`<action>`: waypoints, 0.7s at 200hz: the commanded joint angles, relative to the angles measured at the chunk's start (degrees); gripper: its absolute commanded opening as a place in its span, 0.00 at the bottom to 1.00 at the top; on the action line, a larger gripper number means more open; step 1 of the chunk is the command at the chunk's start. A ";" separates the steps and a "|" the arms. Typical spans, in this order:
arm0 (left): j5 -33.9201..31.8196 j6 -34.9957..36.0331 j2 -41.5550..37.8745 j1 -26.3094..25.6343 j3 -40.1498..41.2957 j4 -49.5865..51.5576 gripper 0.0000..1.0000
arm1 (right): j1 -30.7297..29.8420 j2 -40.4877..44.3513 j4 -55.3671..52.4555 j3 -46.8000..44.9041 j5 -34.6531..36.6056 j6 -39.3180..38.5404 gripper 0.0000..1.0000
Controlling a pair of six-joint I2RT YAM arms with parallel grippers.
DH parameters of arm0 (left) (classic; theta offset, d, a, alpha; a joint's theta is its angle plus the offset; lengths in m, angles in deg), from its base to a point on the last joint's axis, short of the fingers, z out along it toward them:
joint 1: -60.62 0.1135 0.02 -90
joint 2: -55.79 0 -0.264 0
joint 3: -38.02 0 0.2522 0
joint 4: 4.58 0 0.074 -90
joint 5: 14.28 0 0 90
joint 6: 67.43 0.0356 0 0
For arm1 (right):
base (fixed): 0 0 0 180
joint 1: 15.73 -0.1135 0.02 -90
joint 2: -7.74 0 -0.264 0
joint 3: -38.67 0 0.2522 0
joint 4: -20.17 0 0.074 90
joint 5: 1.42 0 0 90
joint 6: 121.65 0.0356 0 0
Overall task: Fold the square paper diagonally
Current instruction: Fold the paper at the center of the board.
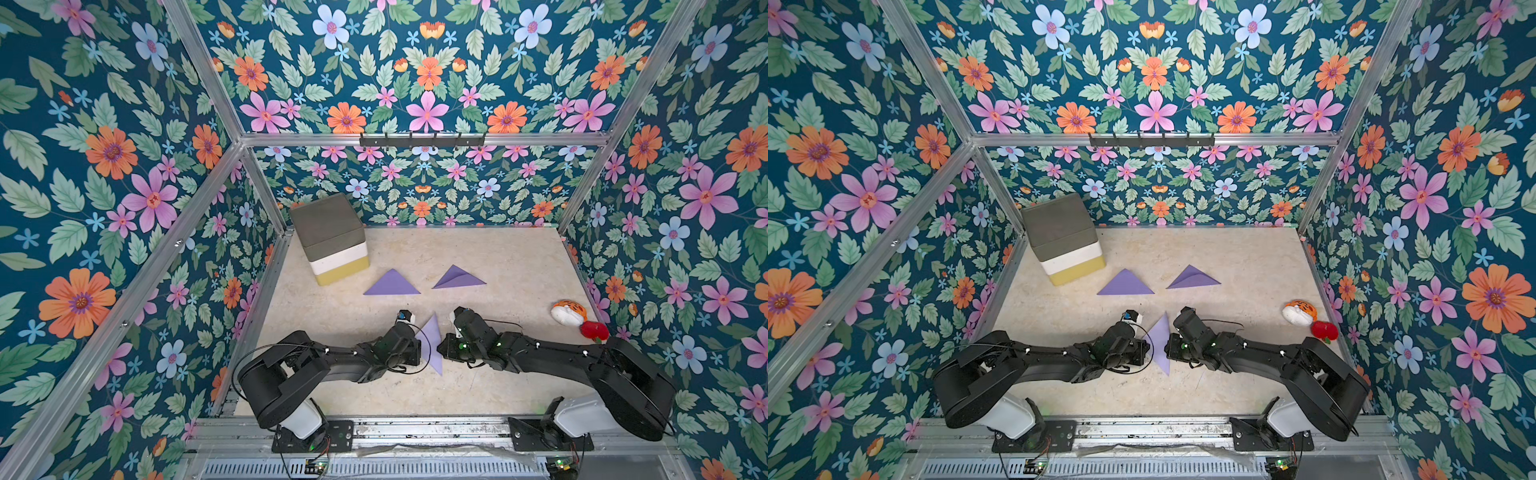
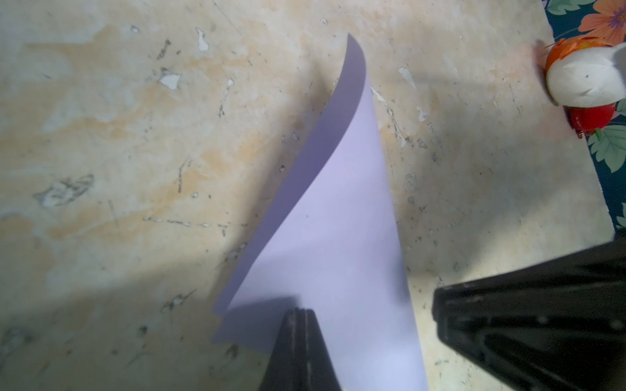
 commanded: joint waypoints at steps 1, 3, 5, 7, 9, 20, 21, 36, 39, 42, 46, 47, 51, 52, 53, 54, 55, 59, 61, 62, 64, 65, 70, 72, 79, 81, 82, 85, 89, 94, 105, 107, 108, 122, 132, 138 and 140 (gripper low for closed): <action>-0.29 0.32 1.03 0.01 0.52 9.75 0.00 | -1.08 -1.60 -0.18 1.28 0.42 -1.01 0.15; -0.38 0.34 1.05 -0.01 0.50 9.76 0.00 | -1.10 -1.73 -0.14 1.32 0.48 -1.06 0.15; -0.47 0.28 1.00 -0.04 0.50 9.81 0.00 | -1.18 -1.86 -0.20 1.33 0.46 -0.99 0.15; -0.50 0.26 0.99 -0.03 0.50 9.84 0.00 | -1.15 -1.95 -0.26 1.29 0.47 -0.88 0.14; -0.55 0.33 1.06 -0.03 0.50 9.94 0.00 | -1.19 -2.06 -0.21 1.21 0.48 -0.86 0.15; -0.89 0.25 0.94 -0.04 0.50 10.11 0.00 | -1.20 -2.57 -0.18 0.86 0.83 -0.48 0.14; -0.92 0.25 0.92 -0.05 0.45 10.11 0.00 | -1.20 -2.60 -0.23 0.79 0.89 -0.43 0.14; -1.58 0.12 0.74 0.02 0.41 10.55 0.00 | -1.26 -3.56 -1.47 0.20 2.11 -0.07 0.14; -1.79 0.09 0.69 -0.03 0.44 10.63 0.00 | -1.27 -3.80 -1.63 0.13 2.26 -0.01 0.14; -1.95 0.01 0.66 -0.04 0.41 10.74 0.00 | -1.26 -4.04 -1.81 0.04 2.34 0.03 0.14; -2.12 0.00 0.65 0.03 0.42 10.82 0.00 | -1.29 -4.39 -2.13 -0.07 2.39 0.05 0.13; -2.15 0.00 0.69 0.03 0.42 10.86 0.00 | -1.33 -4.47 -2.21 -0.07 2.42 0.06 0.13; -2.21 -0.01 0.65 0.00 0.47 10.91 0.00 | -1.45 -4.83 -2.46 -0.07 2.56 0.12 0.13; -2.19 -0.01 0.65 -0.03 0.48 10.91 0.00 | -1.50 -4.91 -2.56 -0.11 2.59 0.14 0.13; -2.23 -0.01 0.69 -0.04 0.49 10.91 0.00 | -1.57 -5.00 -2.65 -0.14 2.65 0.19 0.13; -2.24 0.00 0.66 -0.05 0.49 10.91 0.00 | -1.60 -5.09 -2.69 -0.15 2.68 0.17 0.13; -2.21 -0.05 0.65 -0.01 0.50 10.91 0.00 | -1.62 -5.13 -2.80 -0.11 2.73 0.16 0.13; -2.27 -0.09 0.67 0.03 0.50 10.98 0.00 | -1.84 -5.37 -3.22 -0.07 2.91 0.26 0.12; -2.40 -0.11 0.65 0.01 0.50 10.99 0.00 | -2.00 -5.53 -3.32 -0.07 3.04 0.24 0.12; -2.42 -0.10 0.64 -0.02 0.50 11.04 0.00 | -2.08 -5.62 -3.43 -0.07 3.09 0.28 0.12; -2.50 -0.20 0.64 0.00 0.50 11.12 0.00 | -2.19 -5.73 -3.64 -0.11 3.24 0.31 0.12; -2.56 -0.28 0.64 -0.03 0.50 11.14 0.00 | -2.27 -5.80 -3.76 -0.09 3.32 0.32 0.12; -2.84 -0.42 0.68 0.00 0.57 11.34 0.00 | -2.54 -6.00 -4.32 -0.08 3.77 0.40 0.12; -2.98 -0.50 0.65 -0.04 0.54 11.39 0.00 | -2.70 -6.04 -4.58 -0.14 4.00 0.47 0.12; -3.49 -0.63 0.75 -0.01 0.57 11.65 0.00 | -3.15 -6.14 -5.56 -0.11 4.71 0.67 0.11; -3.65 -0.62 0.73 0.02 0.58 11.80 0.00 | -3.25 -6.14 -5.77 -0.08 4.96 0.67 0.11; -3.74 -0.66 0.73 0.03 0.58 11.84 0.00 | -3.32 -6.14 -5.97 -0.12 5.06 0.72 0.11; -3.98 -0.75 0.77 0.01 0.59 11.98 0.00 | -3.45 -6.14 -6.32 -0.22 5.34 0.82 0.11; -4.37 -0.96 0.81 -0.02 0.50 12.24 0.00 | -3.60 -6.07 -6.79 -0.41 5.65 1.00 0.11; -4.76 -1.16 0.90 0.01 0.50 12.54 0.00 | -3.69 -5.93 -7.36 -0.61 5.98 1.21 0.11; -5.58 -1.40 1.08 -0.04 0.42 13.17 0.00 | -3.92 -5.22 -8.07 -1.53 6.48 1.54 0.11; -5.71 -1.50 1.08 -0.03 0.46 13.19 0.00 | -3.92 -5.10 -8.16 -1.73 6.61 1.55 0.11; -5.74 -1.50 1.17 -0.04 0.43 13.23 0.00 | -3.92 -5.01 -8.22 -1.82 6.64 1.60 0.11; -6.05 -1.68 1.61 -0.03 0.41 13.37 0.00 | -3.92 -3.88 -9.82 -2.82 7.79 1.79 0.11; -6.09 -1.67 1.86 -0.01 0.41 13.35 0.00 | -3.92 -2.98 -11.08 -3.29 8.60 1.82 0.11; -6.06 -1.66 2.08 0.02 0.44 13.22 0.00 | -3.92 -2.46 -11.60 -3.60 8.89 1.90 0.11; -6.05 -1.63 2.14 0.03 0.42 13.20 0.00 | -3.88 -2.28 -11.77 -3.66 8.95 1.95 0.11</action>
